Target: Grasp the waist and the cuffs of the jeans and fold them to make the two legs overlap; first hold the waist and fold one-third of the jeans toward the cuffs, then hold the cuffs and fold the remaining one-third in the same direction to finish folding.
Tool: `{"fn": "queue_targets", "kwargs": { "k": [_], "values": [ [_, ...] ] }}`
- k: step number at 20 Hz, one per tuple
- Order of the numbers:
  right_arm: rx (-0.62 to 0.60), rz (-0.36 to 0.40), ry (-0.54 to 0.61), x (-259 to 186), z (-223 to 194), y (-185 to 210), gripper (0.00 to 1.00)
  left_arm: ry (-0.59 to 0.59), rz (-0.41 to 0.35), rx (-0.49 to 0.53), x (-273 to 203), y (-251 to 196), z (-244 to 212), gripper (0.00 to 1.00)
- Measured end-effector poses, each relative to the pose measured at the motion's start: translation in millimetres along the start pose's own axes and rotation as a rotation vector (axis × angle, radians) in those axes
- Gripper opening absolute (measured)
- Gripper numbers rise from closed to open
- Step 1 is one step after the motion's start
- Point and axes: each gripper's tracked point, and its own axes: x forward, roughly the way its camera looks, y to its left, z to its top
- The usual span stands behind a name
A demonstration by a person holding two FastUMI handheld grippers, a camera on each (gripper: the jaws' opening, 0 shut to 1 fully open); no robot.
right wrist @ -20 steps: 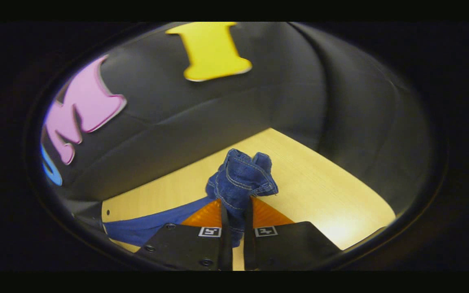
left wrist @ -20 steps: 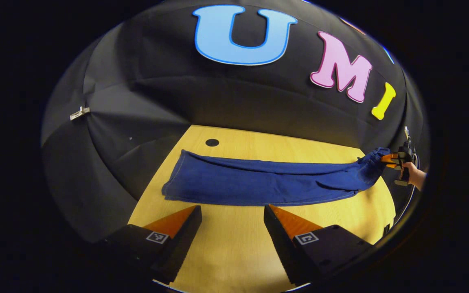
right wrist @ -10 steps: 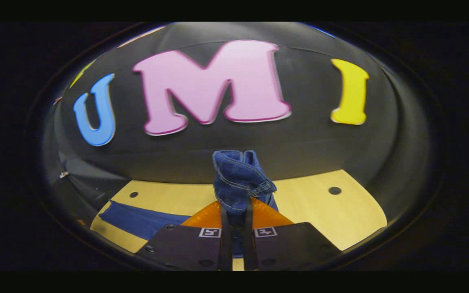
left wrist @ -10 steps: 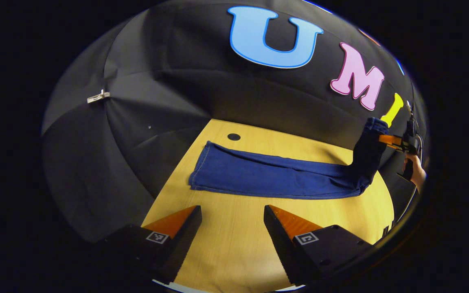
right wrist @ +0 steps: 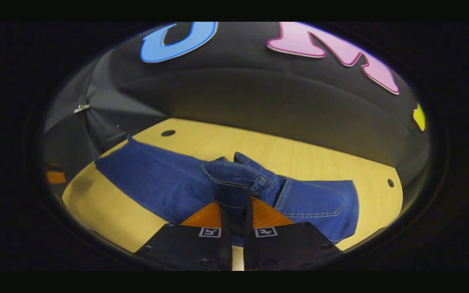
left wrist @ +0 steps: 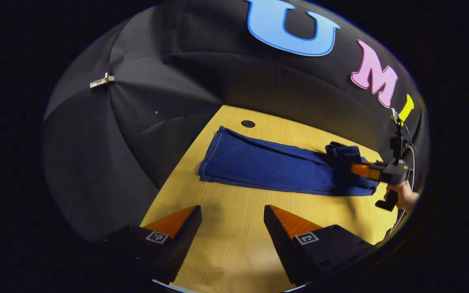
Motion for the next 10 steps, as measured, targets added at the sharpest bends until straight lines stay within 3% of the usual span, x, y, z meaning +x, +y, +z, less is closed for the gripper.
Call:
{"fn": "queue_targets", "kwargs": {
  "k": [3, 5, 7, 10],
  "values": [
    [0.04, 0.126, 0.04, 4, -5, 18, 0.24, 0.017, -0.023, -0.04, 26, -2, 11, 0.96],
    [0.092, 0.213, 0.053, -15, 2, 32, 0.6, 0.04, -0.013, -0.061, 48, 3, 23, 0.96],
    [0.083, 0.247, 0.032, -36, 12, 28, 0.96, 0.058, 0.008, -0.066, 68, 16, 37, 0.96],
    [0.052, 0.253, 0.002, -71, 15, 6, 0.99, 0.056, 0.001, -0.15, 94, 25, 64, 0.97]
  ]
}}
